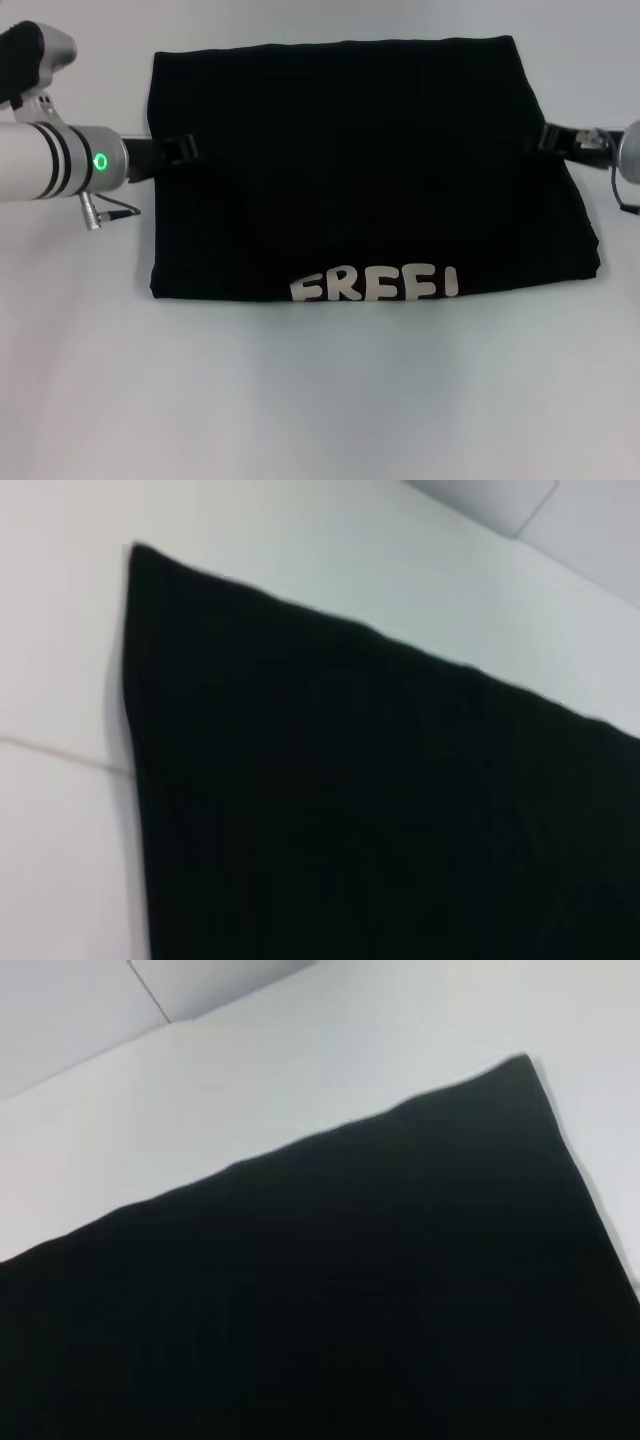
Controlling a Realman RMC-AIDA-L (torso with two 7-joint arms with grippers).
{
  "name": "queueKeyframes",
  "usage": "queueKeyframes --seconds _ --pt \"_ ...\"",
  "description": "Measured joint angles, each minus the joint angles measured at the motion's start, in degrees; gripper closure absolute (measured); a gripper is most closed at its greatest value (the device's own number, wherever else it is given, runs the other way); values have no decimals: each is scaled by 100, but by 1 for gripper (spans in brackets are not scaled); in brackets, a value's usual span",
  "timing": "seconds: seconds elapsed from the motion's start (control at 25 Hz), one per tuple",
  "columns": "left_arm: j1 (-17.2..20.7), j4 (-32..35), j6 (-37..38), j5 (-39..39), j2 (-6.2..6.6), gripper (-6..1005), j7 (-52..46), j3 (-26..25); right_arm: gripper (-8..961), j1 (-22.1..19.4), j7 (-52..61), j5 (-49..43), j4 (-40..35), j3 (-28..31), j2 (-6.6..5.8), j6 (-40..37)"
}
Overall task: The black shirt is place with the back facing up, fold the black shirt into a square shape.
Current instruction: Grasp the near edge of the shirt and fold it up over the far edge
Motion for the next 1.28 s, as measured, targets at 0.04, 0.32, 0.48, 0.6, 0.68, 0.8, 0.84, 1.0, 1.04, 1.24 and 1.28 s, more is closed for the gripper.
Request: queueKeyframes --seconds 0.04,0.32,0.48,0.6,0.68,0.8,0.84,1.0,1.04,1.24,1.28 --pt "-9 28 -26 -6 1 957 -2 0 907 43 0 4 0 -13 -17 35" --pt "-205 75 -454 2 38 958 53 57 907 321 -10 -8 5 -147 -170 369" --pt "-242 57 -796 0 22 957 83 267 907 414 -10 -10 47 -288 -259 560" --pt "-270 23 -889 -3 -13 957 91 326 907 461 -10 -12 132 -396 -262 713" --pt "-276 5 -929 2 -60 958 105 426 907 487 -14 -13 260 -554 -233 900" --pt "-253 1 -1037 6 -157 958 116 696 907 528 -14 -14 479 -832 -166 1184" --pt "-238 0 -1087 9 -191 958 121 794 907 538 -14 -15 533 -915 -145 1239" --pt "-192 -19 -1235 15 -268 919 119 1095 908 550 0 -16 604 -1284 -108 1157" --pt "-189 -24 -1238 13 -270 909 110 1111 908 550 4 -16 604 -1349 -116 1086" --pt "-175 159 -422 -18 -91 860 -421 1075 841 519 455 -16 406 -1421 -428 185" --pt "-155 275 15 -19 24 851 -717 1060 824 497 624 -11 288 -1399 -528 -90"
